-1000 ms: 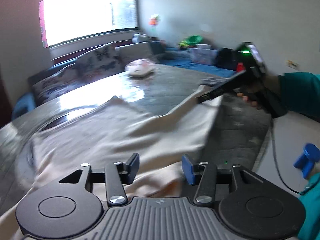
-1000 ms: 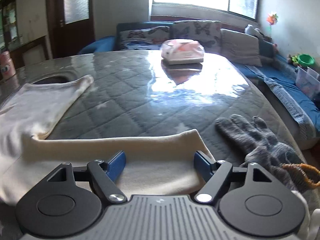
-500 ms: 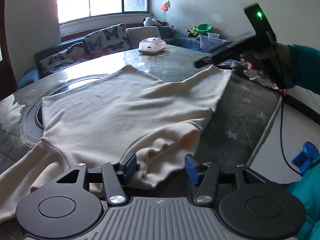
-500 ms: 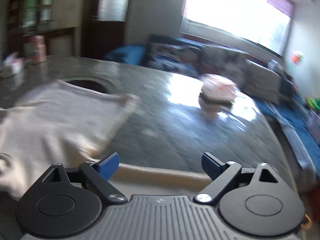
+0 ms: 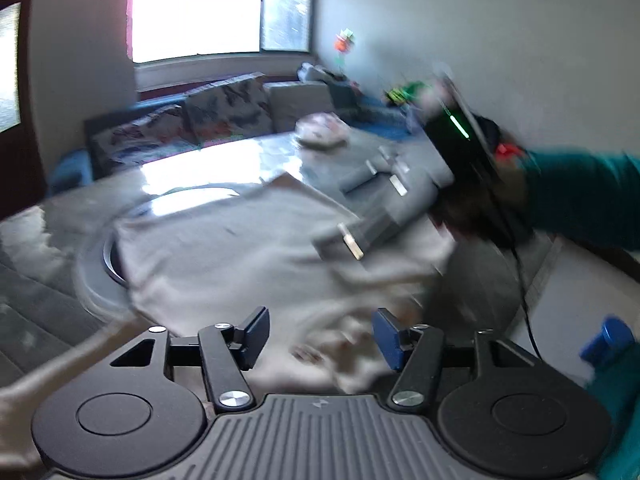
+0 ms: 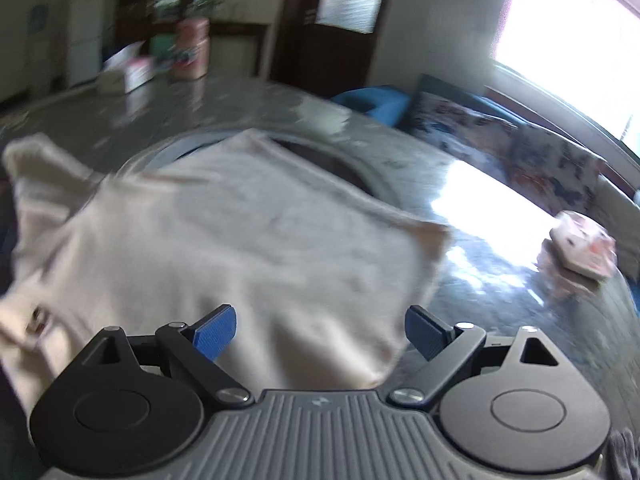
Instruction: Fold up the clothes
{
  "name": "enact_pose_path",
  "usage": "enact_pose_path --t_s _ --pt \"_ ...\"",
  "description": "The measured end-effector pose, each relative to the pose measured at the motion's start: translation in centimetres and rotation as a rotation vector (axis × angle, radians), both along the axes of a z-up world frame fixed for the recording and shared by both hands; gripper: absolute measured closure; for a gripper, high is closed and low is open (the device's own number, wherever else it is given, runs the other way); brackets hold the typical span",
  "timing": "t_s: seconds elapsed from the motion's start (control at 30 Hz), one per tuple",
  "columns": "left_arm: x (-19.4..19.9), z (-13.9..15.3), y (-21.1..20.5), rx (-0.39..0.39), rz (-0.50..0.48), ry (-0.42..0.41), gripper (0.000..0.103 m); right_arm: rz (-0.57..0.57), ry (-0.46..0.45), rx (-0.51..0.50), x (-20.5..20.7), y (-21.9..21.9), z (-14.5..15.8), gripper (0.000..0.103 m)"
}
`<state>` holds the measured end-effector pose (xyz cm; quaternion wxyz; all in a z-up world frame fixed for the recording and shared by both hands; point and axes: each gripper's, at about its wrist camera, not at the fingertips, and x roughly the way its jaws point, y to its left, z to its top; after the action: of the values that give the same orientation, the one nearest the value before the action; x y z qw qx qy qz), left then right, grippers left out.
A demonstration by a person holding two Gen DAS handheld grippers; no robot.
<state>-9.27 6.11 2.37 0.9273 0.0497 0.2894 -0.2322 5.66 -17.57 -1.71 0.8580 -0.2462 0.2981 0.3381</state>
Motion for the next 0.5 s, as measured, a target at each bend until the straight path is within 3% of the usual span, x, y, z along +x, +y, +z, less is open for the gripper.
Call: enact_pose_path --t_s 0.13,0.27,0.5 --pt "3.7 0.7 0.3 0.011 0.078 -0.025 0.039 0.061 -0.013 -0.007 -2.5 -0.3 -0.1 0.010" --pt "7.3 -0.3 -0.5 -0.019 0.137 0.039 0.039 0.096 0.030 0.018 -4.1 -1.1 0.0 0.010" --pt "7.4 -3.0 -3.9 0.079 0.067 0.027 0.039 0.124 0.083 0.049 -5.5 -2.7 0.4 0.008"
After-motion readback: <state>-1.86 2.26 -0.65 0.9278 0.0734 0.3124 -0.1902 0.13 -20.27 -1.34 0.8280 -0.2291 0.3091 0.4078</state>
